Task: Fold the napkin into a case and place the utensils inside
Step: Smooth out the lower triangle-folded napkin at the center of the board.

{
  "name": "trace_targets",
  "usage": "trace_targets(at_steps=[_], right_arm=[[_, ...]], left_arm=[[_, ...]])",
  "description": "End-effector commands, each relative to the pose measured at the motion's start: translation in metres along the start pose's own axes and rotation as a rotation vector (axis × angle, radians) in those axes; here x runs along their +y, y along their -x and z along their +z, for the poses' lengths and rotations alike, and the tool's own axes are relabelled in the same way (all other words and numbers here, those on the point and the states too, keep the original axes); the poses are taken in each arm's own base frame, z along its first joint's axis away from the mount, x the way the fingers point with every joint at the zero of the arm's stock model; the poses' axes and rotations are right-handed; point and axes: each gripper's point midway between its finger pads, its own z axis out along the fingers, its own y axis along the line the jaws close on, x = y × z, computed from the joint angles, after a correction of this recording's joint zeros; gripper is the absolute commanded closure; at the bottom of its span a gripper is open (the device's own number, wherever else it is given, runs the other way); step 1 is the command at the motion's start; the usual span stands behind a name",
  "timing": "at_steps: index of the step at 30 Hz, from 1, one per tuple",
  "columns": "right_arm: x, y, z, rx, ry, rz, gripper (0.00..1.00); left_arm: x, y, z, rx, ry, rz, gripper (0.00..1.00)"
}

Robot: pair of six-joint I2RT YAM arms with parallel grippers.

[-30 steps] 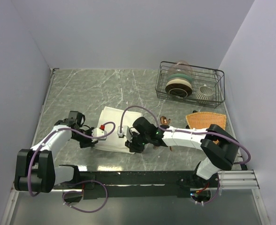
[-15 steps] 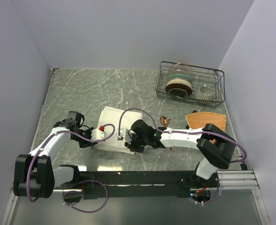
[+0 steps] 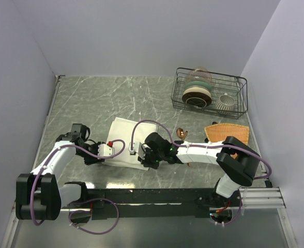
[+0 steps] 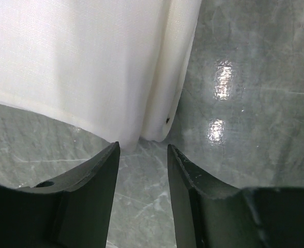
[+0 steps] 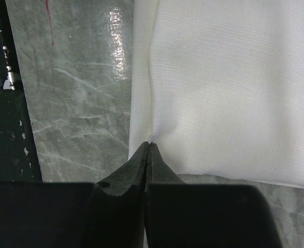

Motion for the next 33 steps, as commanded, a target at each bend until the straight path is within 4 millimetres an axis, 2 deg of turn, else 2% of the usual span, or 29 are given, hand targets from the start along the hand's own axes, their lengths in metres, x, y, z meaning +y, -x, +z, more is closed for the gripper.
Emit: trace_targets(at_steps=[1,8,12,14,17,18,21,26,33], right_arm=[[0.003,0.015,-0.004,-0.054,0.005,-0.017,1.0],[0.004,0.015,-0.005,-0.051,0.011,-0.013,1.0],[0.005,0.016,-0.004,-0.052,0.016,-0.014,1.0],[0.005,0.016,-0.004,-0.052,0.016,-0.012,1.0],[0.004,0.015,-0.005,-0.049,0.011,-0.007,1.0],[0.005,0.016,-0.006,-0.053,0.01,-0.007,1.0],[0.005,0.018,-0.009,-0.062,0.008,-0.01,1.0],[0.006,0.021,-0.015,-0.071,0.004,-0.02,1.0],[0.009,0.01,-0.016,-0.048,0.012,-0.031,1.0]], left_arm=[[0.009,0.008,-0.003,-0.036,0.022,0.071,0.53],[0.017,0.002,0.003,-0.022,0.047,0.109,0.56],[0.02,0.002,0.005,-0.026,0.034,0.114,0.68],[0.019,0.001,0.006,-0.023,0.02,0.117,0.71],[0.018,0.003,0.004,-0.024,0.003,0.122,0.81],[0.02,0.004,0.002,-0.026,0.004,0.127,0.88],[0.021,0.009,-0.002,-0.04,0.011,0.119,0.99],[0.018,0.019,-0.014,-0.054,0.029,0.135,0.99],[-0.003,0.012,-0.018,-0.018,-0.022,0.157,0.99]])
